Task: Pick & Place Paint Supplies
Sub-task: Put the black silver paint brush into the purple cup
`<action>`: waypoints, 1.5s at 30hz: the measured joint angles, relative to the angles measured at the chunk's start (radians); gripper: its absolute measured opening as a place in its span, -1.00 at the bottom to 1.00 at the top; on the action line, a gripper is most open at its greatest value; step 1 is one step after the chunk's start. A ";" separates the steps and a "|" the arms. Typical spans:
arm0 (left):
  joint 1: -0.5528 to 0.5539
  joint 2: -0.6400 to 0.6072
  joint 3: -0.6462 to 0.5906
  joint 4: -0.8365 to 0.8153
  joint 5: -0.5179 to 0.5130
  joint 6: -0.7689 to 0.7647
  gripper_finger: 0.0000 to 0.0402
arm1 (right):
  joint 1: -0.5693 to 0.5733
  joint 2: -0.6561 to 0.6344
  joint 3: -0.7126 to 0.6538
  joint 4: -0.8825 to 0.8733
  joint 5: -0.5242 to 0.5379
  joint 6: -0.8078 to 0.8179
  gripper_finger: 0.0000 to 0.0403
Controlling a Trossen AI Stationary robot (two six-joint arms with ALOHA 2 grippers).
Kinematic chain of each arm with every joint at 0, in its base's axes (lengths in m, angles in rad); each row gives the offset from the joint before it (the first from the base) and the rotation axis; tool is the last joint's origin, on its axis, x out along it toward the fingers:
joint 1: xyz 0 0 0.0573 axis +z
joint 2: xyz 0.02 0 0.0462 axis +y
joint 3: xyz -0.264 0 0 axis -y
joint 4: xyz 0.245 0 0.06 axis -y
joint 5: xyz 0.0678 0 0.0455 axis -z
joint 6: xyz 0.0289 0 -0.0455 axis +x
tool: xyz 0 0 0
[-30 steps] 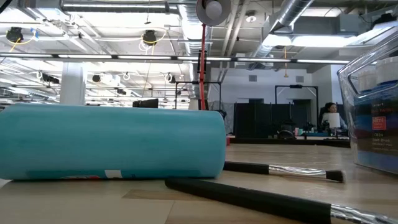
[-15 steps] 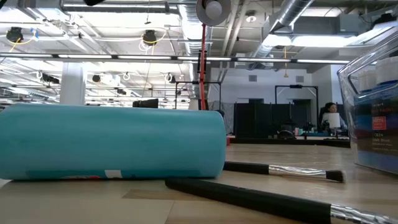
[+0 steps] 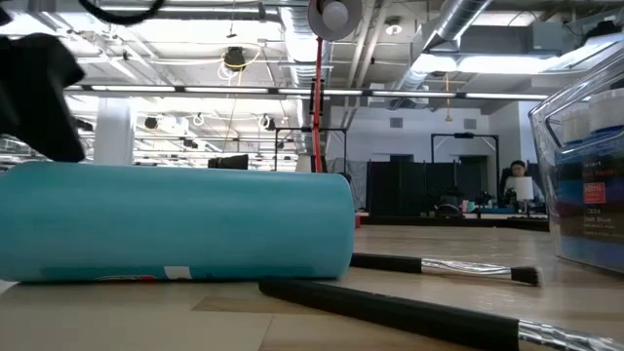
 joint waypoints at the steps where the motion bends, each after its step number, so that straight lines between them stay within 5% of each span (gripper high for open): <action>1: -0.016 -0.001 -0.010 0.019 -0.019 -0.004 0.18 | -0.013 0.001 0.000 0.011 -0.003 -0.034 0.34; 12: -0.140 -0.006 -0.064 0.122 -0.285 -0.009 0.18 | -0.146 0.001 0.000 0.070 -0.033 -0.289 0.34; 19: -0.212 -0.006 -0.128 0.261 -0.450 -0.008 0.18 | -0.265 0.001 0.000 0.124 -0.173 -0.408 0.34; 29: -0.237 -0.006 -0.260 0.482 -0.469 0.001 0.18 | -0.338 0.138 -0.001 0.209 -0.259 -0.551 0.34; 45: -0.253 -0.006 -0.287 0.528 -0.439 0.023 0.18 | -0.448 0.321 -0.001 0.301 -0.309 -0.591 0.34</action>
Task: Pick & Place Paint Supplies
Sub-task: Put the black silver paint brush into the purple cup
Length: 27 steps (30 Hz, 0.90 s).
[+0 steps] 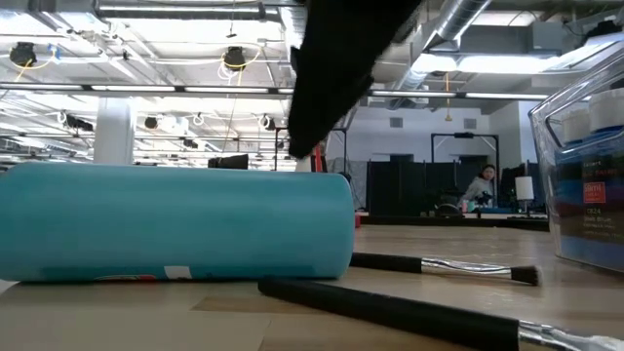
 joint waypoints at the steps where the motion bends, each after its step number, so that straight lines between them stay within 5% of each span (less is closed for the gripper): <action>1: 0.000 0.000 0.000 0.000 0.000 0.000 0.18 | -0.002 0.005 -0.001 -0.007 0.000 0.000 0.34; 13: 0.000 0.003 0.000 0.007 0.008 0.005 0.18 | 0.002 -0.005 -0.001 -0.300 -0.023 0.208 0.34; 27: 0.003 0.003 0.000 0.016 0.008 0.014 0.18 | 0.029 0.007 0.000 -0.281 -0.118 0.255 0.34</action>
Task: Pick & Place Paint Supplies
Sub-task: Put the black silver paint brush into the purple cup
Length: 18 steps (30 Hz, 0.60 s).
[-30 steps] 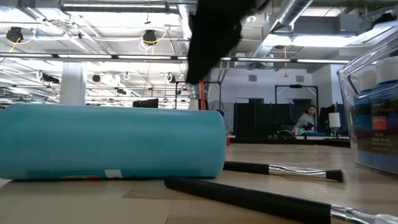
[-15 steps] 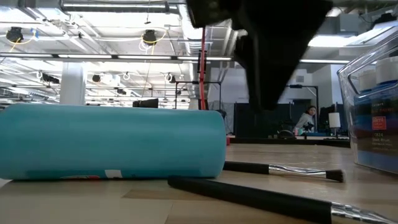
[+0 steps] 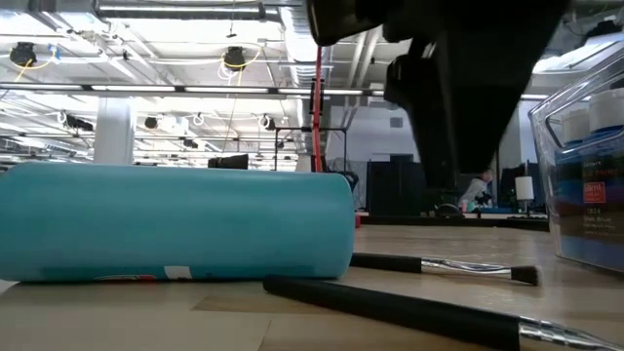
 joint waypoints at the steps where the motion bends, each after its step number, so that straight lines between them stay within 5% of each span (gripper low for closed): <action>1: 0.000 0.000 0.000 0.000 0.000 0.000 0.18 | -0.005 0.000 0.000 0.000 -0.003 0.000 0.34; 18: 0.007 0.000 0.000 0.007 0.005 0.000 0.18 | -0.016 0.001 -0.121 0.080 -0.039 0.018 0.34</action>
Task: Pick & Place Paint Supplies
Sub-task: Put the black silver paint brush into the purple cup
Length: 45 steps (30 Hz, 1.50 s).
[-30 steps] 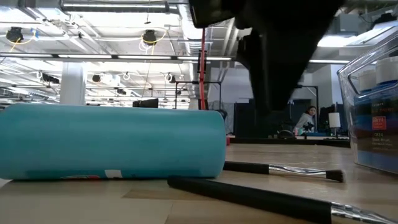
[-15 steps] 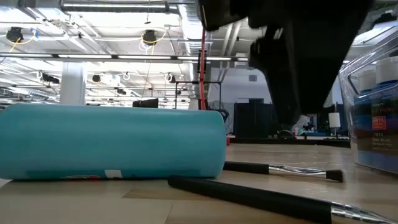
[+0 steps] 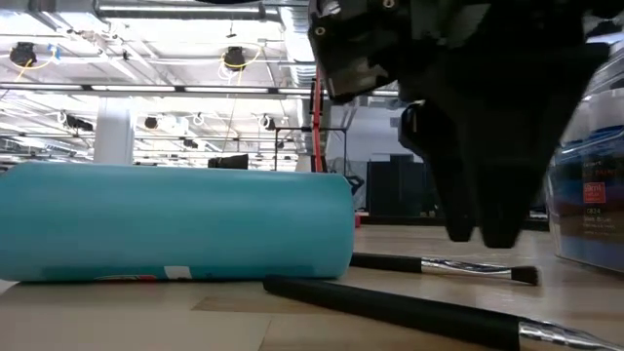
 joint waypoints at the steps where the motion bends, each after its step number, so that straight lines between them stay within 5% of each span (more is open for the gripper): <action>1: 0.008 0.000 0.000 0.000 -0.005 0.000 0.18 | -0.001 0.000 -0.002 0.010 0.000 0.000 0.34; 15: 0.192 0.000 0.000 0.004 0.114 0.002 0.18 | -0.007 -0.006 -0.088 0.086 -0.001 0.011 0.34; 25: 0.266 0.000 0.000 0.008 0.148 0.231 0.18 | -0.006 -0.005 -0.091 0.093 -0.001 0.012 0.26; 32: 0.289 0.000 0.000 0.011 0.149 0.229 0.18 | -0.005 -0.004 -0.092 0.087 0.003 0.012 -0.09; 42: 0.291 0.000 0.000 0.013 0.150 0.228 0.18 | -0.001 -0.002 -0.090 0.080 0.011 0.008 -0.90; 45: 0.291 0.000 0.000 0.014 0.150 0.228 0.18 | 0.001 -0.002 -0.089 0.081 0.004 0.012 -0.94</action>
